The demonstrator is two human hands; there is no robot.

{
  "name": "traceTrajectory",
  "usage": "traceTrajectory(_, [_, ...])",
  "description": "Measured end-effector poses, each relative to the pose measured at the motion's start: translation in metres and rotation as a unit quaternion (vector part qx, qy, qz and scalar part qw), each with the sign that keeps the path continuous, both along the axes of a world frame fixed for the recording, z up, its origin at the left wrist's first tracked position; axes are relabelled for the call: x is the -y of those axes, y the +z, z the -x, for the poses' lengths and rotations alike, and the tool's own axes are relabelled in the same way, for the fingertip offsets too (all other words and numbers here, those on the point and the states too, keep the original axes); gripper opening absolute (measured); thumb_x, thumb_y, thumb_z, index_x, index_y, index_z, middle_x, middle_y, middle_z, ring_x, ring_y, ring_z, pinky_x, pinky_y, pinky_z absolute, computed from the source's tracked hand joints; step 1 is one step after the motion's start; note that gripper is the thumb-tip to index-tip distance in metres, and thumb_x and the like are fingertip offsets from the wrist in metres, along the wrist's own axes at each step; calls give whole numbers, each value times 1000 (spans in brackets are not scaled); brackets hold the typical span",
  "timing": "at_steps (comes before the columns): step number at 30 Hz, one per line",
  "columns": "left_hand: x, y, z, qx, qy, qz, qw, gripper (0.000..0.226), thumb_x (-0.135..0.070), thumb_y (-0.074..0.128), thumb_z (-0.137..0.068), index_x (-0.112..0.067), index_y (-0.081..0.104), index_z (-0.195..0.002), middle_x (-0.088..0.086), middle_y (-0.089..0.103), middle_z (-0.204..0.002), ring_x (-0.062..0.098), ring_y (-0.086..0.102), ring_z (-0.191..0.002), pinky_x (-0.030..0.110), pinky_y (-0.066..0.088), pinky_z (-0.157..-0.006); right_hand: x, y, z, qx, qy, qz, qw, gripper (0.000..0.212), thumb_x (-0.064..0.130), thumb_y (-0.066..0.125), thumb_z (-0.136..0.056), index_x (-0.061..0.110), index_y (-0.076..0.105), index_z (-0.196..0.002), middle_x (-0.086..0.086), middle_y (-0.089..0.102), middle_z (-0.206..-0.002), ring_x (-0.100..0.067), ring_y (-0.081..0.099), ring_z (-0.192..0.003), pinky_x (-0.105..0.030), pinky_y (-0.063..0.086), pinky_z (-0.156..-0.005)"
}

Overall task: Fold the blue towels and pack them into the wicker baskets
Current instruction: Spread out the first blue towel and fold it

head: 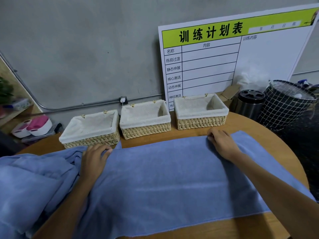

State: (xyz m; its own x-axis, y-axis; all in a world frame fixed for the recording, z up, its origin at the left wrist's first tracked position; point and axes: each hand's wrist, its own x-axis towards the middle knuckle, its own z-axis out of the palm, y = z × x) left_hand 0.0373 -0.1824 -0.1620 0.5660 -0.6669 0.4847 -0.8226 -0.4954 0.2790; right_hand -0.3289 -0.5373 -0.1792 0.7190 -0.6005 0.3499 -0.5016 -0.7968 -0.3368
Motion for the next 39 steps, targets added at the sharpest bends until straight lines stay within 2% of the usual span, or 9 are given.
traceTrajectory(2, [-4,4,-4,3,-14,12,1000,16,-32,59,-95,-29,71,-86,-10,66,-86,25,58,-86,45,44,-75,1,4,4,-2,2,-5,1000,3,19,44,-103,20,47,-102,-5,62,-95,-29,52,-90,-34,29,-80])
traceTrajectory(9, [-8,10,9,21,-40,-51,998,12,-45,59,-88,-38,69,-87,-18,66,-87,17,53,-89,43,37,-77,-5,10,11,-64,43,24,997,65,60,15,-92,23,64,-113,0,52,-105,-23,45,-97,-35,30,-83])
traceTrajectory(13, [0,-4,12,35,-55,-106,992,15,-33,75,-90,-29,74,-104,-10,66,-99,22,58,-100,38,27,-79,-11,1,10,-99,36,36,994,53,60,24,-95,29,57,-123,3,50,-114,-21,45,-104,-33,30,-87])
traceTrajectory(16, [12,-6,12,38,-52,-97,993,8,-28,75,-90,-28,75,-98,-9,63,-90,23,59,-92,38,32,-75,-9,1,4,-85,51,52,994,31,43,46,-101,30,57,-127,4,52,-118,-20,46,-107,-34,32,-90])
traceTrajectory(23, [18,-9,6,-17,-94,-55,994,19,-14,61,-99,-25,63,-83,-11,52,-82,15,54,-78,39,45,-65,-3,-2,-5,-31,55,89,994,12,21,57,-99,24,67,-103,4,63,-106,-24,56,-96,-38,38,-82])
traceTrajectory(30, [0,15,22,-24,-105,-3,994,27,-46,34,-99,-32,53,-85,-11,54,-87,8,56,-76,40,48,-63,-11,19,1,76,78,31,994,14,3,53,-98,14,57,-90,2,53,-89,-21,49,-78,-42,44,-69])
traceTrajectory(33, [-18,27,40,37,-126,16,991,33,-51,37,-98,-29,58,-84,-12,58,-85,7,58,-72,30,45,-55,-21,29,19,79,104,19,991,13,14,49,-100,14,54,-89,3,51,-88,-19,47,-78,-45,45,-71])
traceTrajectory(36, [-40,30,62,80,-137,20,987,42,-60,37,-98,-30,61,-82,-14,61,-82,5,58,-69,27,44,-51,-37,36,41,69,114,60,989,35,43,37,-101,17,57,-89,5,51,-88,-16,43,-79,-38,40,-71])
traceTrajectory(39, [-67,30,82,108,-143,38,983,41,-61,35,-100,-35,62,-83,-16,62,-83,2,59,-73,25,46,-52,-57,38,66,65,113,119,984,43,49,31,-103,21,61,-90,7,53,-85,-15,36,-74,-33,33,-69])
